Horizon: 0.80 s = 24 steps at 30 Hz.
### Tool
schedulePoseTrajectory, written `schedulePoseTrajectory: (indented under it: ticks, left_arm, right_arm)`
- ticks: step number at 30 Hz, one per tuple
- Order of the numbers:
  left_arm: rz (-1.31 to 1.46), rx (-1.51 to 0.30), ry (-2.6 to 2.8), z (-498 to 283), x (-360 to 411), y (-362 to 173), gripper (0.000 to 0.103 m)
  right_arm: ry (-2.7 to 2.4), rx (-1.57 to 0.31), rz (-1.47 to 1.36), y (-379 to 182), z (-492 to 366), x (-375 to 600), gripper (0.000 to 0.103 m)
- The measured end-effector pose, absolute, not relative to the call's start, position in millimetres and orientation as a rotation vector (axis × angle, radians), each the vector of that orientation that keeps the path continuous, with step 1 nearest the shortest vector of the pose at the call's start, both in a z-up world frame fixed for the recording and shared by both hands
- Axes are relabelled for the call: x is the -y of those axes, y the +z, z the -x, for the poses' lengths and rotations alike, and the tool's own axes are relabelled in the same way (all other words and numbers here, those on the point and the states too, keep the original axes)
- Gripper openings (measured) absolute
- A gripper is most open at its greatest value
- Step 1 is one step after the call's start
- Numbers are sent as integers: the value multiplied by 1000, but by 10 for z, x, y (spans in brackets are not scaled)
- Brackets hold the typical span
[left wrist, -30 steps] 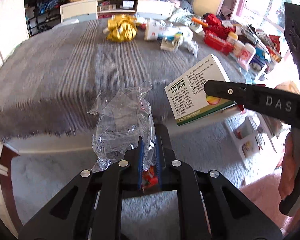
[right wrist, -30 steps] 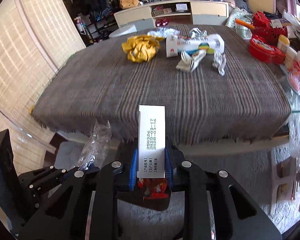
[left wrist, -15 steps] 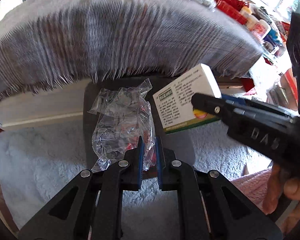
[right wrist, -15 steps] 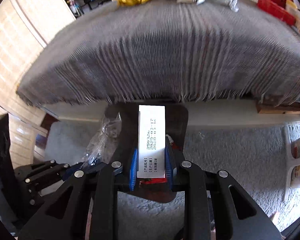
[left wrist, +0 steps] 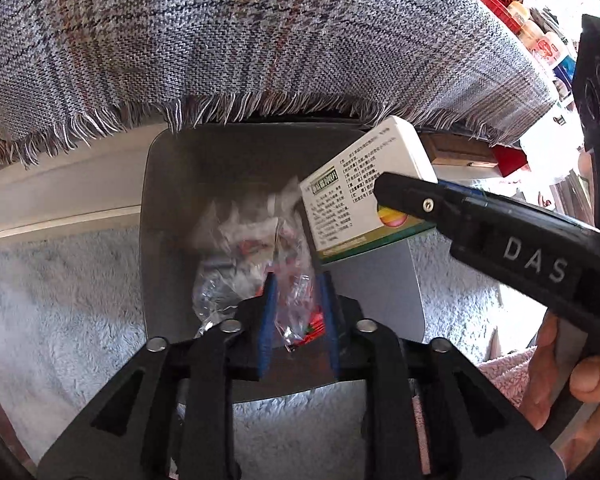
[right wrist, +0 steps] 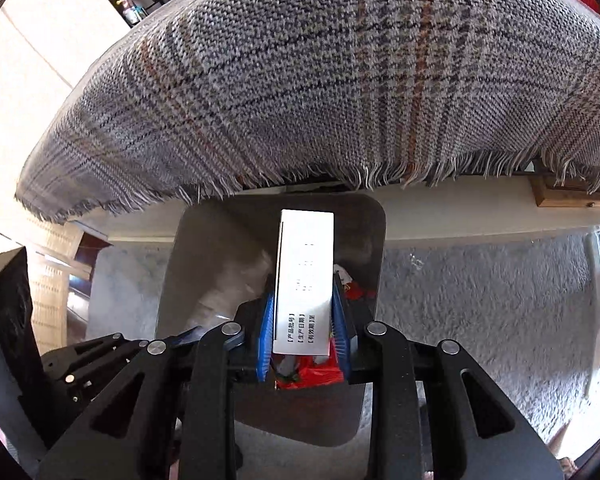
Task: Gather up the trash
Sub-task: 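Drop the box and plastic bag into the grey bin with both tools, then grasp a white tissue with the left tool while the right tool grasps crumpled paper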
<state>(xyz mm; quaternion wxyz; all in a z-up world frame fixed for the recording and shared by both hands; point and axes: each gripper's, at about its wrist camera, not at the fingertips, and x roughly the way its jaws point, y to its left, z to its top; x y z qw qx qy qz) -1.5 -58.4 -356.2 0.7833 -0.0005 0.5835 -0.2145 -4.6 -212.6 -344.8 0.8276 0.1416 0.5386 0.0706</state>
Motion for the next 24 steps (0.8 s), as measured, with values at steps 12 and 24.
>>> schedulePoseTrajectory:
  ticks: [12,24]
  left_arm:
    - [-33,-1127,-401,167,290,-3235,88]
    - [-43,-1011,-427,-155,575,-2203,91]
  right_arm:
    - [43,-921,-365,-2765,248,2604,99]
    - [-23,-834,-356,-1934,-70,3203,100]
